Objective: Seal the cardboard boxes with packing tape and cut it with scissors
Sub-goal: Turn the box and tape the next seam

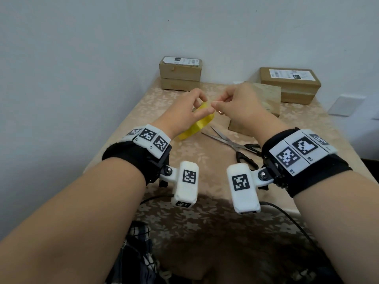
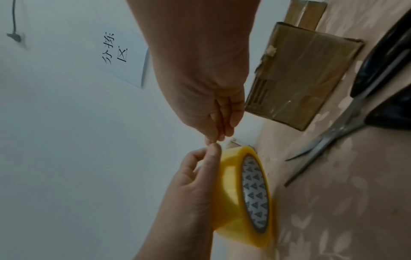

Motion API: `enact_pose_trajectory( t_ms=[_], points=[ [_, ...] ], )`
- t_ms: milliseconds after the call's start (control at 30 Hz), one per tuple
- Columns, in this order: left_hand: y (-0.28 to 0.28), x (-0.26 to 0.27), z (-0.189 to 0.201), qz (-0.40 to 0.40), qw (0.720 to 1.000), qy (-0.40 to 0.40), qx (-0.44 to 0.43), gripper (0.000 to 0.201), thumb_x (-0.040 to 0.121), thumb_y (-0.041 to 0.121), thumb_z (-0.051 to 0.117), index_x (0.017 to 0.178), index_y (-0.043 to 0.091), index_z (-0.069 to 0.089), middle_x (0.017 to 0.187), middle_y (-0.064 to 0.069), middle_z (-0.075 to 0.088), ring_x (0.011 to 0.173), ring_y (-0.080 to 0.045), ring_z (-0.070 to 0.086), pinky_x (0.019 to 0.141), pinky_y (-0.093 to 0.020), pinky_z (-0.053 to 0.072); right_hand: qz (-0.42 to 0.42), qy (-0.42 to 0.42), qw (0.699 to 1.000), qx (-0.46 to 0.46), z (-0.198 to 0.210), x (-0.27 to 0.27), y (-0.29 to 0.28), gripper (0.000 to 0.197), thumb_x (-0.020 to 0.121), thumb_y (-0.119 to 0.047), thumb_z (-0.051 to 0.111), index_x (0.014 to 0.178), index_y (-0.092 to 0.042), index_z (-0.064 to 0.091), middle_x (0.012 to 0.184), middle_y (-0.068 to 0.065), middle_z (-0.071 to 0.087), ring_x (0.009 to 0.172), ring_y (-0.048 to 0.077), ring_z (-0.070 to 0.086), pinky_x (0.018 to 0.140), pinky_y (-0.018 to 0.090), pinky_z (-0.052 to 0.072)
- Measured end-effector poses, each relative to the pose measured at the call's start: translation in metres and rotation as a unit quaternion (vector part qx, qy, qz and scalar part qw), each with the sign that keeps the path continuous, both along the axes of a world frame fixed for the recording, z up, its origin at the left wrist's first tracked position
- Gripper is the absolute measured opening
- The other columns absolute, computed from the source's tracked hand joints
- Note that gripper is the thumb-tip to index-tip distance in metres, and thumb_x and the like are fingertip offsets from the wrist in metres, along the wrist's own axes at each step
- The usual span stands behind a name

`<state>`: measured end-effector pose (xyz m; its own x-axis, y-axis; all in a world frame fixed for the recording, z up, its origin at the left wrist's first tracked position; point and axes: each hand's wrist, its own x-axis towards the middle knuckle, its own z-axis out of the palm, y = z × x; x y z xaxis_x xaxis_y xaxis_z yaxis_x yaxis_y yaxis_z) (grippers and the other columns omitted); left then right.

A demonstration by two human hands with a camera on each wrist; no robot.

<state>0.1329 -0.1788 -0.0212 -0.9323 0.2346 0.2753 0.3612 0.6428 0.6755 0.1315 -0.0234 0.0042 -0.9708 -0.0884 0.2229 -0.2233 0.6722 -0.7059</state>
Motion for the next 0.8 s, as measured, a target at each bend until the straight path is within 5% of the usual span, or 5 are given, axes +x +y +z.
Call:
enact_pose_trajectory(
  t_ms=[167, 367, 500, 667, 800],
  points=[
    [0.008, -0.002, -0.002, -0.003, 1.000, 0.001, 0.006, 0.033, 0.086, 0.036, 0.065, 0.108, 0.012, 0.056, 0.100, -0.011, 0.054, 0.091, -0.020, 0.050, 0.066, -0.013, 0.034, 0.007, 0.011, 1.000, -0.010, 0.008, 0.009, 0.009, 0.007, 0.084, -0.012, 0.070, 0.082, -0.005, 0.068, 0.063, -0.001, 0.059, 0.058, 0.006, 0.054, 0.054, 0.013, 0.043],
    [0.002, 0.000, -0.006, -0.033, 0.997, -0.012, 0.071, 0.023, 0.085, 0.032, 0.067, 0.103, 0.020, 0.058, 0.110, -0.006, 0.053, 0.086, 0.005, 0.047, 0.068, -0.001, 0.033, -0.003, 0.018, 0.999, -0.042, 0.001, 0.012, 0.015, 0.013, 0.087, -0.013, 0.067, 0.080, -0.003, 0.069, 0.062, -0.003, 0.060, 0.058, 0.003, 0.053, 0.059, 0.017, 0.044],
    [-0.003, 0.005, -0.003, -0.034, 0.994, -0.022, 0.106, 0.010, 0.089, 0.024, 0.064, 0.096, 0.022, 0.058, 0.087, 0.007, 0.046, 0.062, 0.008, 0.042, 0.060, -0.008, 0.034, -0.024, 0.014, 0.999, -0.033, -0.003, 0.008, 0.013, 0.016, 0.089, -0.019, 0.065, 0.085, -0.004, 0.069, 0.066, -0.008, 0.059, 0.062, 0.001, 0.051, 0.056, 0.009, 0.038],
    [-0.005, 0.004, 0.002, -0.019, 0.991, -0.043, 0.122, 0.011, 0.090, 0.021, 0.061, 0.083, 0.028, 0.058, 0.091, 0.006, 0.048, 0.066, 0.003, 0.042, 0.065, -0.013, 0.033, -0.019, 0.001, 0.998, -0.066, -0.003, 0.010, 0.013, 0.042, 0.089, -0.023, 0.067, 0.125, -0.016, 0.046, 0.087, 0.005, 0.065, 0.074, 0.012, 0.057, 0.045, 0.007, 0.037],
    [-0.001, 0.000, 0.004, 0.016, 0.989, -0.075, 0.126, 0.012, 0.090, 0.022, 0.062, 0.080, 0.019, 0.056, 0.073, 0.007, 0.050, 0.064, -0.005, 0.045, 0.056, -0.017, 0.037, 0.021, 0.036, 0.997, -0.068, -0.005, 0.011, 0.017, 0.027, 0.090, -0.015, 0.064, 0.103, -0.015, 0.040, 0.089, 0.020, 0.067, 0.060, 0.011, 0.047, 0.046, 0.008, 0.034]
  ],
)
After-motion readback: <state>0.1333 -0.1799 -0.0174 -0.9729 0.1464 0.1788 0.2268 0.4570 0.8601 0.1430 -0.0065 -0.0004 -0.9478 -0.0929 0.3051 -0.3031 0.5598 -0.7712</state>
